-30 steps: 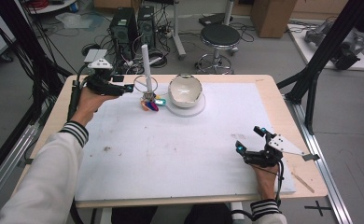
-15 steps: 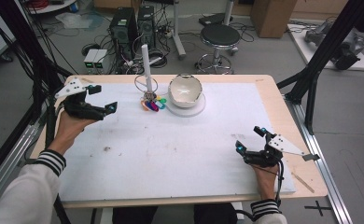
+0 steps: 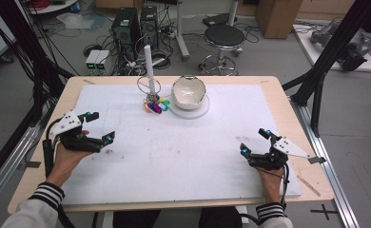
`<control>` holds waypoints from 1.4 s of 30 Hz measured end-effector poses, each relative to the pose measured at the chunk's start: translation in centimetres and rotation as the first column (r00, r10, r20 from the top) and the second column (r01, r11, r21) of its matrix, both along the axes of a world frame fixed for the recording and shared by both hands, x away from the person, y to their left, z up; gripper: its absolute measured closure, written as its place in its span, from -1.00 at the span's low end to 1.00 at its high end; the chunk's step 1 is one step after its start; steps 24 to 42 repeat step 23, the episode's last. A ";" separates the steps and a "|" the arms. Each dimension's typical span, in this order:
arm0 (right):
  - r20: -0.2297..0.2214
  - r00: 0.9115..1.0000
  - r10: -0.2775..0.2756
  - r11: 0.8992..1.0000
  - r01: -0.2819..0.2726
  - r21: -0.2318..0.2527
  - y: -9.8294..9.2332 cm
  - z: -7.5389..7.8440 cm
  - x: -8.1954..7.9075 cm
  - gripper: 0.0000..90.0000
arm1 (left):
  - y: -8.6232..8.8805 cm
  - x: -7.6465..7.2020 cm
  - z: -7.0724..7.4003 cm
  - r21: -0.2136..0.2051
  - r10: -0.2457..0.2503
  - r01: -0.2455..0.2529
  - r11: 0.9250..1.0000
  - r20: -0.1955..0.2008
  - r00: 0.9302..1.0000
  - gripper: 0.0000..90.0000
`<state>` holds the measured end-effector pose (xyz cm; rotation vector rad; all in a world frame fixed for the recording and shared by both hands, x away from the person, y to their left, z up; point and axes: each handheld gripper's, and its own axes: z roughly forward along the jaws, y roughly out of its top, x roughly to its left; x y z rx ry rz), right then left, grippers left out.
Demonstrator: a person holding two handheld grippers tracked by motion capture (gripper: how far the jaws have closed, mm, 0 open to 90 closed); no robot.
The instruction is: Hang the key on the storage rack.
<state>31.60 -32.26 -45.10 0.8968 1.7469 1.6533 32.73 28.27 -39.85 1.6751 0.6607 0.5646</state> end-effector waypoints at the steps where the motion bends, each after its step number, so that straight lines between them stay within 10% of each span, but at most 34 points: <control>1: 0.003 1.000 -0.002 1.000 0.002 0.000 0.0 0.0 0.0 -0.98 | 0.0 -0.4 -0.6 -0.008 0.002 -0.002 1.000 0.008 1.000 -0.96; 14: 0.004 1.000 -0.003 1.000 0.003 -0.005 0.0 0.0 0.1 -0.98 | 1.0 -3.7 -5.1 -0.081 0.083 -0.076 0.994 0.078 0.993 -0.96; 23: 0.003 1.000 -0.010 1.000 0.010 -0.006 0.0 0.0 0.1 -0.98 | 1.4 -4.4 -5.4 -0.132 0.126 -0.108 0.985 0.133 0.983 -0.96; 42: 0.003 1.000 -0.010 1.000 0.010 -0.006 0.0 0.0 0.1 -0.98 | 1.4 -4.4 -5.4 -0.132 0.126 -0.108 0.985 0.133 0.983 -0.96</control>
